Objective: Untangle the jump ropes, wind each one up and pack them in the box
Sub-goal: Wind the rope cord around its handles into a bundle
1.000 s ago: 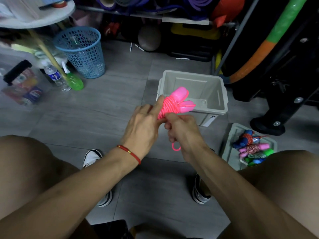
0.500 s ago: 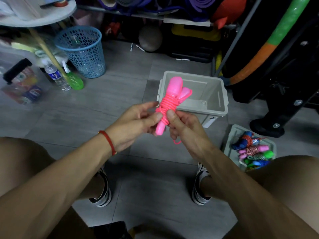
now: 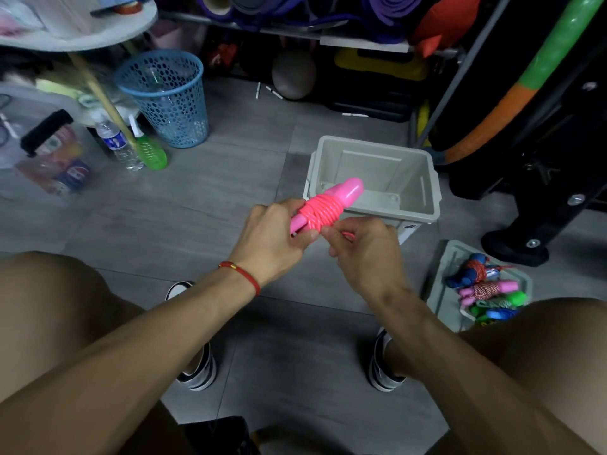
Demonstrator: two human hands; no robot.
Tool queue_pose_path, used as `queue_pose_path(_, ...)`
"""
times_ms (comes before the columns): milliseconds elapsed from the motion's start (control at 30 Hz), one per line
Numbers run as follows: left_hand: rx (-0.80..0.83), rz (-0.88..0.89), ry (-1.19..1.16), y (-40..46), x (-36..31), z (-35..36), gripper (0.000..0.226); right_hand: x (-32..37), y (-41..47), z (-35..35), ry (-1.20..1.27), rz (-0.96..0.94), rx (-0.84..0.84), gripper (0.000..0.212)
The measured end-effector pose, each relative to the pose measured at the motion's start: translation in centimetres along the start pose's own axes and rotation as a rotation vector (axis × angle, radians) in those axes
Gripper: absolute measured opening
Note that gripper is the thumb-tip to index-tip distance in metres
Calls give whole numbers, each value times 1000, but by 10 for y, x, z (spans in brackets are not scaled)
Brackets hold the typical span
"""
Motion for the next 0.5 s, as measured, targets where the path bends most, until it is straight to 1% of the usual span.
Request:
queue_pose_path(100, -40, -65, -18, 0, -4, 1, 43, 3, -2, -1, -97, -115, -119, 24)
queue_pose_path(167, -48, -90, -34, 0, -5, -1, 42, 8, -5, -2, -143, -213, -202, 20)
queue_pose_path(233, -48, -80, -64, 0, -3, -3, 38, 11, -9, -2, -131, -311, -234, 14)
queue_pose_path(300, -21, -73, -141, -2, 0, -5, 35, 13, -10, -3, -74, -385, -231, 7)
queue_pose_path(333, -2, -73, -199, -3, 0, -6, 33, 12, -10, -5, -40, -393, -223, 6)
queue_pose_path(400, 26, -66, -294, -3, 1, -9, 31, 12, -8, -8, 14, -374, -180, 6)
queue_pose_path(500, 36, -41, -311, -3, 1, -14, 31, 12, -9, -8, 83, -329, -104, 9)
Point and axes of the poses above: each hand's wrist, its own y-axis towards the middle knuckle, its own z-axis out of the palm, x = y × z, the point moved 2 cm from there along y, towards the middle knuckle, and after that the axes turned 6 degrees about y, right-handed, at the moved point
